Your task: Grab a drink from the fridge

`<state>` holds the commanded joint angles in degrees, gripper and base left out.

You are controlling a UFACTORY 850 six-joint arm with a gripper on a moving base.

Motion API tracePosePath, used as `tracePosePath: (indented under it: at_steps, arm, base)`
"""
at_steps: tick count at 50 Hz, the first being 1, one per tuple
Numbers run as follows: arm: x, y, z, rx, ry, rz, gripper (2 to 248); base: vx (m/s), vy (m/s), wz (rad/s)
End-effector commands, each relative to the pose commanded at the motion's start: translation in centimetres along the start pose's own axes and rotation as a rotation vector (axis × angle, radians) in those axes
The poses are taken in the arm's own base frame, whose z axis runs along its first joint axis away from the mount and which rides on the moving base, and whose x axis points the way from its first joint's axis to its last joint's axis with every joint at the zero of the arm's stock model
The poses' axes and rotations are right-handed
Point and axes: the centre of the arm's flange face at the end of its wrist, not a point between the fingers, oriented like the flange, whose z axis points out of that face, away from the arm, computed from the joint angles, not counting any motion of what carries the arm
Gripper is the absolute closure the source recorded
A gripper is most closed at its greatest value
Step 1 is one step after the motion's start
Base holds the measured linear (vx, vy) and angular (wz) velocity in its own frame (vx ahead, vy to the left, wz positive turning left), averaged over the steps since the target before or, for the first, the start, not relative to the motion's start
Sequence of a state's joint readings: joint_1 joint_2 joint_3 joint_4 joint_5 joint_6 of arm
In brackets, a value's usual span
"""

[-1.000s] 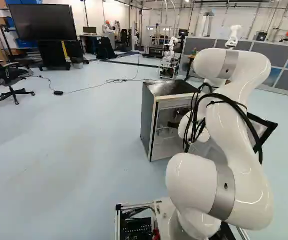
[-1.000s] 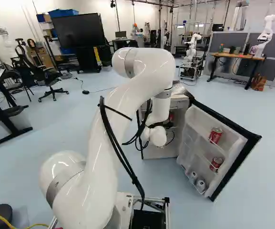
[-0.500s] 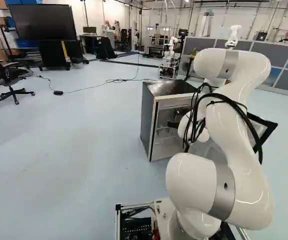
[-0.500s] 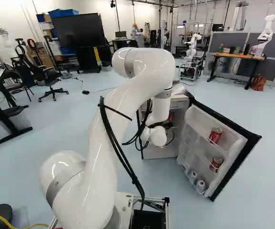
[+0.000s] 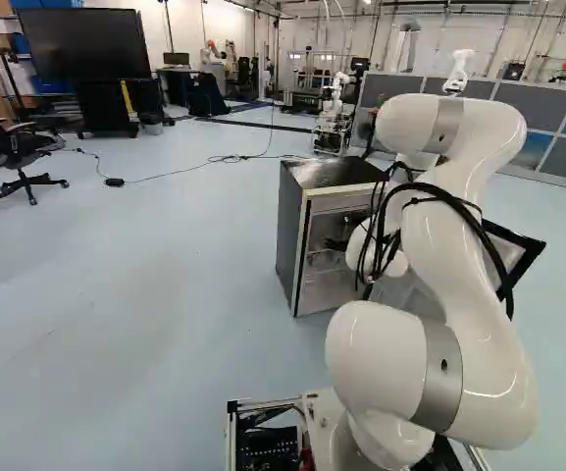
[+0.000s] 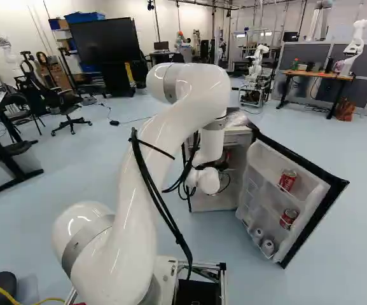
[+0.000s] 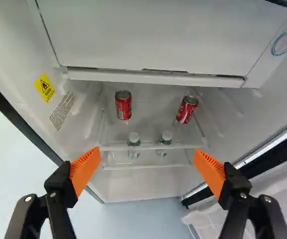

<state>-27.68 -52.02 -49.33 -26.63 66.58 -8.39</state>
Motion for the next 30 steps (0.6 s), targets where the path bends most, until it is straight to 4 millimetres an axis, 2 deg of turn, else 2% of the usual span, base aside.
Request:
tracePosePath:
  at_steps: [12,30]
  arm:
    - [0.2,-0.7,1.1,-0.024,0.0,0.007,3]
    - [-1.4,-0.5,3.1,-0.092,-0.021,0.041,3]
  base:
    - [0.0,0.0,0.0]
    - [0.0,0.0,0.0]
